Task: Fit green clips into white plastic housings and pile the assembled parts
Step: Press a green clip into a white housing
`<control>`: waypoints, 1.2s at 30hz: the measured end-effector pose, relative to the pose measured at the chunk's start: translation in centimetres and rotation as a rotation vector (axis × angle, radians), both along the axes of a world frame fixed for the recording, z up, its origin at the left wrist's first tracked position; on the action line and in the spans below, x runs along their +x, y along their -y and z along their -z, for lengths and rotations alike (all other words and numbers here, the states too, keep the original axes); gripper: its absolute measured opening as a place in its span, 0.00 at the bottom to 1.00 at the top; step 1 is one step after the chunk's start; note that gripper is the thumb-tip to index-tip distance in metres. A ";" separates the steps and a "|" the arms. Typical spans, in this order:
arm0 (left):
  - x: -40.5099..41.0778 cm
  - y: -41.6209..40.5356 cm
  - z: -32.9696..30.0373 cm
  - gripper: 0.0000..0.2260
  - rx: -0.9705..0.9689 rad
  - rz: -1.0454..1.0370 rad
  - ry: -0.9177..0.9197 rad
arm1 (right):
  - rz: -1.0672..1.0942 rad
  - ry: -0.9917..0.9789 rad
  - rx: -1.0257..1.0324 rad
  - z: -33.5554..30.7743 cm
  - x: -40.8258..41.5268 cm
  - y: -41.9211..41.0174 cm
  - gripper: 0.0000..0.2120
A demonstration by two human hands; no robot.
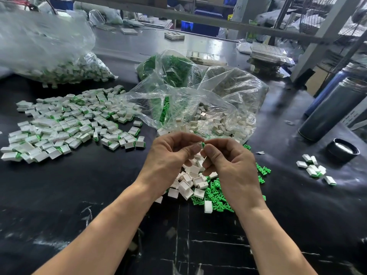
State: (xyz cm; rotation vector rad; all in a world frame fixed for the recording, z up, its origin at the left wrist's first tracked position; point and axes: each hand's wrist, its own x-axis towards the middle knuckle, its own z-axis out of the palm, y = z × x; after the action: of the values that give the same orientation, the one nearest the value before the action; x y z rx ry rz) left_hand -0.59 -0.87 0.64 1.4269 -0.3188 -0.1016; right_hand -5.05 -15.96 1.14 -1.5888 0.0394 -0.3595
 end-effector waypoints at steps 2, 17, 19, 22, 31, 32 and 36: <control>0.0 0.0 0.0 0.06 -0.003 0.001 0.001 | 0.012 0.021 -0.008 0.0 -0.1 -0.2 0.01; -0.2 0.4 -0.1 0.04 -0.004 -0.050 -0.002 | 0.062 0.022 0.035 -0.1 -0.2 -0.6 0.04; -0.3 0.4 -0.1 0.04 0.025 -0.058 0.014 | 0.073 0.013 -0.005 0.0 -0.2 -0.5 0.06; -0.4 0.4 0.0 0.06 0.086 -0.085 0.042 | 0.081 0.003 -0.063 0.2 -0.1 -0.5 0.09; -0.6 0.4 -0.3 0.06 0.184 -0.119 0.050 | 0.108 -0.017 -0.256 0.5 0.0 -0.1 0.13; -0.6 0.3 -0.3 0.06 0.195 -0.121 0.051 | 0.109 -0.015 -0.277 0.5 0.0 0.0 0.13; -0.6 0.2 -0.3 0.07 0.231 -0.126 0.075 | 0.113 -0.021 -0.308 0.6 0.1 0.1 0.11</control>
State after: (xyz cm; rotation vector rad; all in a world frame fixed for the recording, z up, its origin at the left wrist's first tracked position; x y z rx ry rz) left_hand -1.17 -1.11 0.91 1.6793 -0.2845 0.0182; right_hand -4.96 -16.07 0.50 -1.9003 0.0931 -0.4535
